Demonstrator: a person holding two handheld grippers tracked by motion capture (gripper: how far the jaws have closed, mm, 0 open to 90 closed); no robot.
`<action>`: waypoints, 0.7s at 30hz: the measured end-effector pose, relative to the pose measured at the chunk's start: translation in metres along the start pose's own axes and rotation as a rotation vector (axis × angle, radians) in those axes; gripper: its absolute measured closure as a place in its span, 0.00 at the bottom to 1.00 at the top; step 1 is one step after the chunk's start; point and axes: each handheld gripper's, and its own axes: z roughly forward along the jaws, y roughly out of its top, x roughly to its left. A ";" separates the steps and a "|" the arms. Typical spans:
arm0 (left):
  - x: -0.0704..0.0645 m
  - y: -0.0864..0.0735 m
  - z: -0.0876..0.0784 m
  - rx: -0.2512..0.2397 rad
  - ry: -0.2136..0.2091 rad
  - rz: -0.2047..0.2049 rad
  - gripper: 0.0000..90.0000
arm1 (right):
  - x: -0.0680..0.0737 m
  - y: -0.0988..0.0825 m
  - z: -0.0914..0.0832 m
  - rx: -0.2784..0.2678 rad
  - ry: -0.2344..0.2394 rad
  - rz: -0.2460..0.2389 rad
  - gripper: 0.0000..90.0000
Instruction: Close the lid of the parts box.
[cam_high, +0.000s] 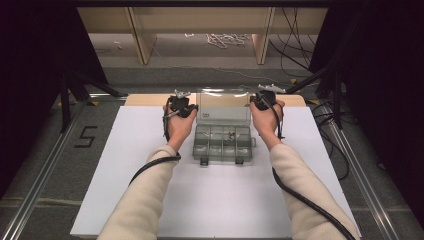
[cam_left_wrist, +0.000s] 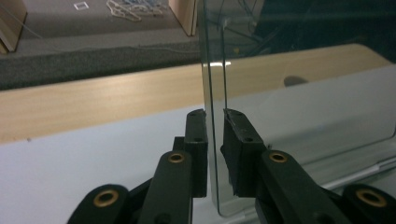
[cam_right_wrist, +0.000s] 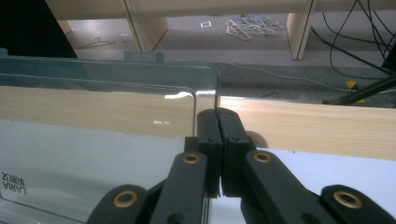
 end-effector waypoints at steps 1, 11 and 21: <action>-0.001 0.003 -0.001 -0.010 -0.004 -0.004 0.87 | 0.000 0.000 -0.001 0.000 -0.006 -0.003 0.99; -0.006 0.022 -0.004 -0.035 0.006 0.031 0.86 | 0.002 -0.006 -0.016 -0.057 0.019 -0.034 0.99; -0.007 0.026 -0.006 -0.037 0.020 0.031 0.96 | 0.002 -0.011 -0.027 -0.076 0.037 -0.058 0.99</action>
